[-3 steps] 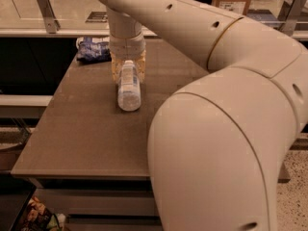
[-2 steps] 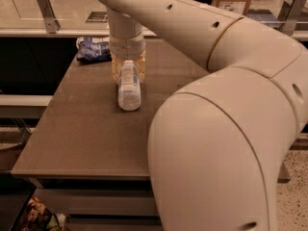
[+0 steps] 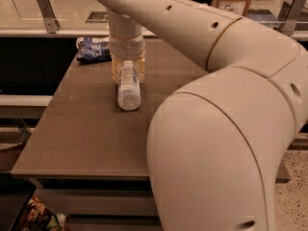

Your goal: Place blue plastic bottle upright

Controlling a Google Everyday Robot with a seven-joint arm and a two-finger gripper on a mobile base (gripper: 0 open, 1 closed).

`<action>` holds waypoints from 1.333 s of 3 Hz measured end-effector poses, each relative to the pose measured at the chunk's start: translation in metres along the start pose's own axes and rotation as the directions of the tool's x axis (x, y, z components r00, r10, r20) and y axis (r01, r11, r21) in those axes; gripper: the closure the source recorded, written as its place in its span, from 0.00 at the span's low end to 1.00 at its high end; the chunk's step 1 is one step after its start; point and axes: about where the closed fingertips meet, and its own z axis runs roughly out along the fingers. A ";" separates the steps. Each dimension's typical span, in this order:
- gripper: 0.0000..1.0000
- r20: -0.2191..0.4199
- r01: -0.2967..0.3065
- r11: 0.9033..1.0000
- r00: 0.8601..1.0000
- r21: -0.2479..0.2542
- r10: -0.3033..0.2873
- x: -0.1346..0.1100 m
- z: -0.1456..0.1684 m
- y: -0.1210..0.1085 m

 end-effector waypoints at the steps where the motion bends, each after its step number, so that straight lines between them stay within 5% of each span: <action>1: 1.00 0.057 0.019 1.000 0.998 -0.015 -0.018 -0.007 -0.007 -0.008; 3: 1.00 0.228 0.044 0.997 0.973 -0.059 -0.029 -0.015 -0.035 -0.049; 4: 1.00 0.327 0.078 0.993 0.944 -0.093 -0.043 -0.020 -0.051 -0.068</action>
Offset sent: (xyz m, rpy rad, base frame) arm 0.0179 -0.0521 0.0438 0.0811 -0.2435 0.0423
